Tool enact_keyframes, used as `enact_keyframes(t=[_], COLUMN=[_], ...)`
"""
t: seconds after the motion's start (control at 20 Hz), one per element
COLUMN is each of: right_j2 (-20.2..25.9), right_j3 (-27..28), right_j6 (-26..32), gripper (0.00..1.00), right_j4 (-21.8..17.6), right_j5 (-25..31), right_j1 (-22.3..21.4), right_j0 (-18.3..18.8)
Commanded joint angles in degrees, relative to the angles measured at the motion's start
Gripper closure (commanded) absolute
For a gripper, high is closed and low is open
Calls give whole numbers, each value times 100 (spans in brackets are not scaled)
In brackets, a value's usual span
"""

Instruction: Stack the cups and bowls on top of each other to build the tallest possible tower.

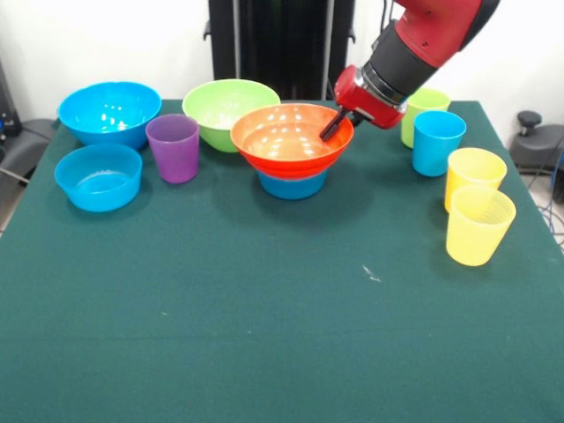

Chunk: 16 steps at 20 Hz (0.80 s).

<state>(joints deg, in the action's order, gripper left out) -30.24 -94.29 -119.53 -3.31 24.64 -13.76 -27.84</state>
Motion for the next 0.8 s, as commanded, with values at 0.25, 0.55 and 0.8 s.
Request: enact_keyframes(t=[0.25,0.55,0.8], right_j2=[664,687,652], right_j3=[100,87,90], right_j6=[-730,-690,-708], gripper=[100,100,100], right_j4=[179,155,153], right_j5=[578,563,660], right_j1=[205,164,140], right_j0=[21,32,-20])
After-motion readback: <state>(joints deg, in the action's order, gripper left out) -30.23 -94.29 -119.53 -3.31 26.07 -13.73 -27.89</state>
